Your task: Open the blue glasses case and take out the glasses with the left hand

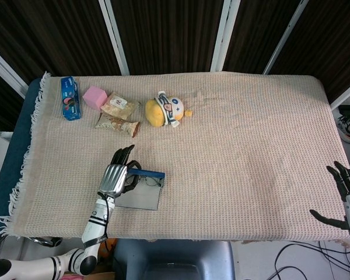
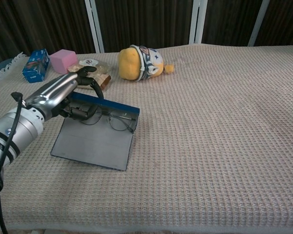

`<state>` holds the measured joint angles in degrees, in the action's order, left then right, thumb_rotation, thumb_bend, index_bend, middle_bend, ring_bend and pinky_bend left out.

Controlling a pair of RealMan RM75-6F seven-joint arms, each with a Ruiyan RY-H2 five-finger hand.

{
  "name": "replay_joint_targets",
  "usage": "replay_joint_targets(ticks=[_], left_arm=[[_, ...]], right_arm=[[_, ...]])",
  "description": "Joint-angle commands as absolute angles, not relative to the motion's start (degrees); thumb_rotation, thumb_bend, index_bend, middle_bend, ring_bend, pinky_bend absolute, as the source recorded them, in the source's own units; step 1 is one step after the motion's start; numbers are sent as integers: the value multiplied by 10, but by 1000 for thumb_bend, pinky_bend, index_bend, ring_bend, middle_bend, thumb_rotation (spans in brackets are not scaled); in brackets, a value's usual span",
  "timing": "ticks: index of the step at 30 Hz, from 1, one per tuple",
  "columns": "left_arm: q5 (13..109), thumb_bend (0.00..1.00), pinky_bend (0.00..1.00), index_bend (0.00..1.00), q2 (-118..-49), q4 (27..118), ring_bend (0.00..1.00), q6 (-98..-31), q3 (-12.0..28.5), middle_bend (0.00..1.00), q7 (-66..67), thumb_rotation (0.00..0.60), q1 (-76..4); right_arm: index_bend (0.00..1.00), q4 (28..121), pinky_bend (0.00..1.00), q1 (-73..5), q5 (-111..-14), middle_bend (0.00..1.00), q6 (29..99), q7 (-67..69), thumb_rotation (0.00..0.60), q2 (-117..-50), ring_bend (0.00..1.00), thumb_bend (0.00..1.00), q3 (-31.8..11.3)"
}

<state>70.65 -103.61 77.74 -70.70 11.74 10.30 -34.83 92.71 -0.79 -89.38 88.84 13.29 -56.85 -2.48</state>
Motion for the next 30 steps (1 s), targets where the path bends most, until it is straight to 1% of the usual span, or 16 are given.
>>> replay_joint_targets(ticks=[1,6,19,24,30], left_arm=[[714,443,23,489,-1044,766,0,-717,125,0,79,600,-343],[716,443,22,499,-1060,742,0,-723,130,0,44,600,-335],[704,442,18,514,-1103,665,0,-714,147,23,-40,600,-322],[706,446,18,515,-1109,652,0,-718,157,29,-70,600,-318],[716,455,17,515,-1112,641,0,-720,158,29,-82,600,-318]], right_arm=[[0,927,13,-8,-894,0,888,133,600,-568,0,197,-25],[0,927,13,-7,-895,0,890,133,600,-568,0,196,-24],[0,926,13,-5,-896,0,893,135,600,-568,0,196,-24],[0,925,13,-5,-895,0,894,137,600,-567,0,196,-25],[0,926,13,-5,-897,0,894,135,600,-568,0,196,-24]])
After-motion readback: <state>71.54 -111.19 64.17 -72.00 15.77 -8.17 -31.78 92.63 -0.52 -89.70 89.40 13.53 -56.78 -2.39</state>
